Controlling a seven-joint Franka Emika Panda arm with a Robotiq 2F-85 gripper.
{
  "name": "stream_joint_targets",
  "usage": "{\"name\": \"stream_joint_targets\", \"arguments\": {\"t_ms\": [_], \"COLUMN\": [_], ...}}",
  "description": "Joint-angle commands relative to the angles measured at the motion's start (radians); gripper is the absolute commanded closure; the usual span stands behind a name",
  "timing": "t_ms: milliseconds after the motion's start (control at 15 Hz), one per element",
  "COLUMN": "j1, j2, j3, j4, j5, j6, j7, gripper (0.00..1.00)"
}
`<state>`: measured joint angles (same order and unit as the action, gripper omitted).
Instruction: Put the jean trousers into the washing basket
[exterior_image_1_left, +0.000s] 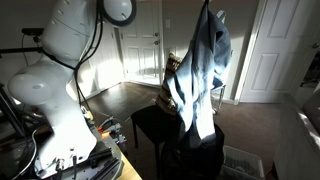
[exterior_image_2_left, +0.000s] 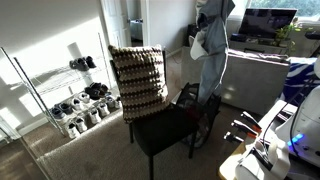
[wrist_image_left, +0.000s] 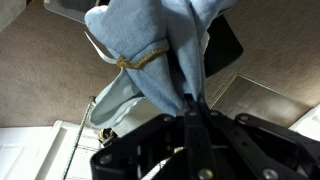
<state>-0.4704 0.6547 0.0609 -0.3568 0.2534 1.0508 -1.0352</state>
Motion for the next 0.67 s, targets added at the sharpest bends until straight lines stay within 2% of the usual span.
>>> {"name": "stream_joint_targets", "arguments": {"t_ms": [0, 333, 600], "j1": [0.047, 0.094, 0.089], "j2": [0.001, 0.037, 0.104], "j3": [0.012, 0.015, 0.0], "j4": [0.0, 0.0, -0.001], "j5": [-0.012, -0.022, -0.045], "j6": [0.023, 0.067, 0.152], "j7": [0.021, -0.021, -0.036], "gripper": [1.0, 1.0, 1.0]}}
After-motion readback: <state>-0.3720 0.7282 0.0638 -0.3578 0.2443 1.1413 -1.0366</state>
